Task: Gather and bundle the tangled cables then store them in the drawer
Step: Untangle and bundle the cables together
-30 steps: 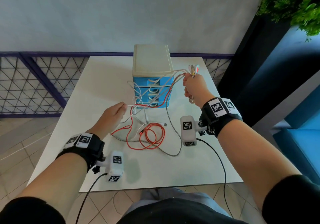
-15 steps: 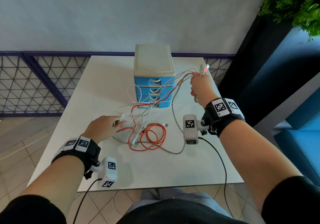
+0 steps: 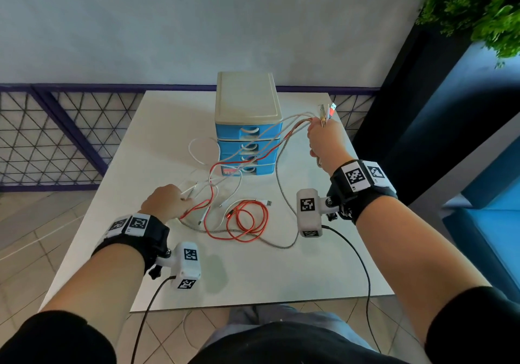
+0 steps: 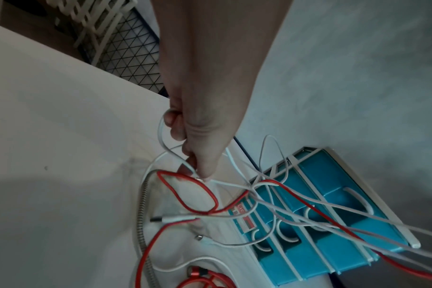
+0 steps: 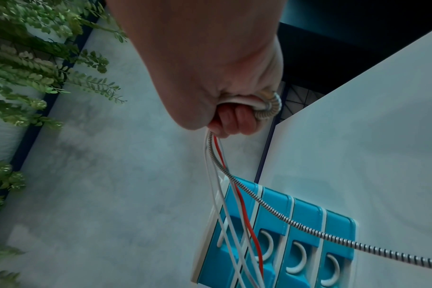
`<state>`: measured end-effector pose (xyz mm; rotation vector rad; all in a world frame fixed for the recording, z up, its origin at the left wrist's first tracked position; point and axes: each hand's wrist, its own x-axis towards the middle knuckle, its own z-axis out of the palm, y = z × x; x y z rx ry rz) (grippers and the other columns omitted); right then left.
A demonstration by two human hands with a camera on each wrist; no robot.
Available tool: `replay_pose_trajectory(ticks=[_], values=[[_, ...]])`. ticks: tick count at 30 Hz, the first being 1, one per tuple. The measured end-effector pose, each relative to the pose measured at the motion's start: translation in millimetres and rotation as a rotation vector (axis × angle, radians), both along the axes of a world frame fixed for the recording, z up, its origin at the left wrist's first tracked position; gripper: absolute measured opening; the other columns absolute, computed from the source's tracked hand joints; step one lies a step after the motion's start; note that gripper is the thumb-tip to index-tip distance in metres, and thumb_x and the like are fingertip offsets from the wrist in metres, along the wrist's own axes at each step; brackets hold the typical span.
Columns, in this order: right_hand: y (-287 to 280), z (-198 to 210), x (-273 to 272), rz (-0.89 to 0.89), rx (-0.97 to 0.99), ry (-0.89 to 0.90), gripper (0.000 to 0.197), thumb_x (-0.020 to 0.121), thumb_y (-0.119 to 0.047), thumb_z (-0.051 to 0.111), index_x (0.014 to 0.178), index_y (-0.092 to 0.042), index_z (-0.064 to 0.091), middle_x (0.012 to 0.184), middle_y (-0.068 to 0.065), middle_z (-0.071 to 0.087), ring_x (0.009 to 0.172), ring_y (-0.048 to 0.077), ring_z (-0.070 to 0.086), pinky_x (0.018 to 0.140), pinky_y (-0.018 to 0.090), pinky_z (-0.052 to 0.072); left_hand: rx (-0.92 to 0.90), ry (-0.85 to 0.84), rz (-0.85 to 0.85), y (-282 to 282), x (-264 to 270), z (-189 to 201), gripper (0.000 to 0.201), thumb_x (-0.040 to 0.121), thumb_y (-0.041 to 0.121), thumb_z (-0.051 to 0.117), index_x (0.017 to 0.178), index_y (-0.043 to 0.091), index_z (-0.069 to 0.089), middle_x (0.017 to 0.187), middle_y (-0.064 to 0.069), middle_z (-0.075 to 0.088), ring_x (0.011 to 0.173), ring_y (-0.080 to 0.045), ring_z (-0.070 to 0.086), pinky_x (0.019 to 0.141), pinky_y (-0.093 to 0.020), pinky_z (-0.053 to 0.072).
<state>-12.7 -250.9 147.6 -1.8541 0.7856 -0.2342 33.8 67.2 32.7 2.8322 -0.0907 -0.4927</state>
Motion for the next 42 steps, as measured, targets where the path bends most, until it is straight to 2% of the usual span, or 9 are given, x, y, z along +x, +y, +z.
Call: replay_pose_trajectory(ticks=[8, 13, 16, 19, 23, 27, 29, 38, 42], values=[[5.2, -2.9, -1.6, 0.11, -0.102, -0.025, 0.039, 0.098, -0.024, 0.035, 0.117, 0.005, 0.055, 0.089, 0.011, 0.052, 0.057, 0.011, 0.042, 0.055, 0.028, 0.041, -0.073, -0.067, 0.108, -16.2, -5.1, 6.8, 0.051, 0.084, 0.056, 0.046, 0.062, 0.011, 0.054, 0.07, -0.01, 0.06, 0.072, -0.031, 0.057, 0.065, -0.03, 0.041], [14.0, -4.7, -1.1, 0.206, -0.15, 0.034, 0.019, 0.099, -0.023, 0.034, 0.098, -0.012, 0.049, 0.072, 0.002, 0.047, 0.054, 0.012, 0.041, 0.045, 0.024, 0.037, -0.142, -0.135, 0.022, -29.7, 2.0, 13.9, 0.056, 0.086, 0.06, 0.044, 0.058, 0.013, 0.053, 0.064, -0.007, 0.058, 0.073, -0.031, 0.058, 0.063, -0.033, 0.044], [17.2, -5.7, 1.6, 0.221, -0.178, 0.1, 0.019, 0.101, -0.022, 0.033, 0.102, -0.01, 0.047, 0.075, 0.002, 0.05, 0.05, 0.013, 0.043, 0.034, 0.02, 0.035, -0.234, -0.189, 0.015, -33.6, 4.7, 15.9, 0.032, 0.088, 0.041, 0.049, 0.095, 0.012, 0.06, 0.086, -0.009, 0.066, 0.088, -0.033, 0.06, 0.075, -0.039, 0.051], [18.9, -5.8, 1.0, 0.208, -0.154, 0.11, 0.02, 0.101, -0.022, 0.033, 0.1, -0.009, 0.049, 0.073, 0.002, 0.05, 0.049, 0.015, 0.043, 0.04, 0.024, 0.034, -0.381, -0.231, 0.049, -36.3, 2.0, 18.9, 0.039, 0.087, 0.034, 0.052, 0.124, 0.026, 0.041, 0.083, -0.006, 0.066, 0.08, -0.03, 0.059, 0.077, -0.04, 0.051], [16.2, -7.2, -3.2, 0.223, -0.171, 0.133, 0.022, 0.1, -0.021, 0.031, 0.098, -0.011, 0.05, 0.069, 0.002, 0.048, 0.048, 0.015, 0.042, 0.034, 0.017, 0.029, -0.742, -0.198, -0.03, -38.2, 4.0, 20.6, 0.018, 0.092, 0.019, 0.047, 0.091, 0.026, 0.064, 0.077, -0.007, 0.063, 0.065, -0.027, 0.051, 0.062, -0.032, 0.041], [13.9, -7.2, -6.2, 0.248, -0.177, 0.184, 0.021, 0.101, -0.019, 0.03, 0.097, -0.01, 0.048, 0.067, 0.002, 0.045, 0.047, 0.016, 0.041, 0.027, 0.009, 0.023, -1.094, -0.026, 0.087, -31.3, -3.8, 30.2, 0.026, 0.1, 0.027, 0.042, 0.11, 0.023, 0.066, 0.103, 0.001, 0.053, 0.092, -0.012, 0.046, 0.074, -0.026, 0.034], [12.8, -7.4, -7.5, 0.245, -0.195, 0.208, 0.02, 0.101, -0.02, 0.029, 0.098, -0.011, 0.047, 0.068, 0.001, 0.046, 0.046, 0.014, 0.042, 0.028, 0.012, 0.024, -1.137, -0.046, 0.166, -24.3, -1.0, 29.6, 0.028, 0.101, 0.028, 0.039, 0.115, 0.022, 0.062, 0.111, 0.007, 0.055, 0.108, -0.009, 0.042, 0.092, -0.026, 0.031], [10.9, -9.8, -12.6, 0.315, -0.275, 0.158, 0.033, 0.099, -0.018, 0.032, 0.067, -0.02, 0.039, 0.07, 0.007, 0.046, 0.052, 0.015, 0.041, 0.046, 0.025, 0.035, -1.105, -0.542, 0.189, -17.0, 3.0, 25.8, 0.024, 0.098, 0.016, 0.046, 0.112, 0.011, 0.064, 0.1, -0.006, 0.069, 0.103, -0.018, 0.061, 0.098, -0.024, 0.045], [10.1, -8.7, -8.4, 0.262, -0.347, 0.221, 0.028, 0.1, -0.016, 0.033, 0.104, 0.0, 0.055, 0.068, 0.005, 0.045, 0.051, 0.017, 0.045, 0.04, 0.023, 0.037, -1.532, -0.218, 0.386, -18.4, 3.9, 38.7, 0.028, 0.099, 0.041, 0.04, 0.103, 0.028, 0.064, 0.071, 0.008, 0.056, 0.072, -0.004, 0.056, 0.075, -0.025, 0.04]])
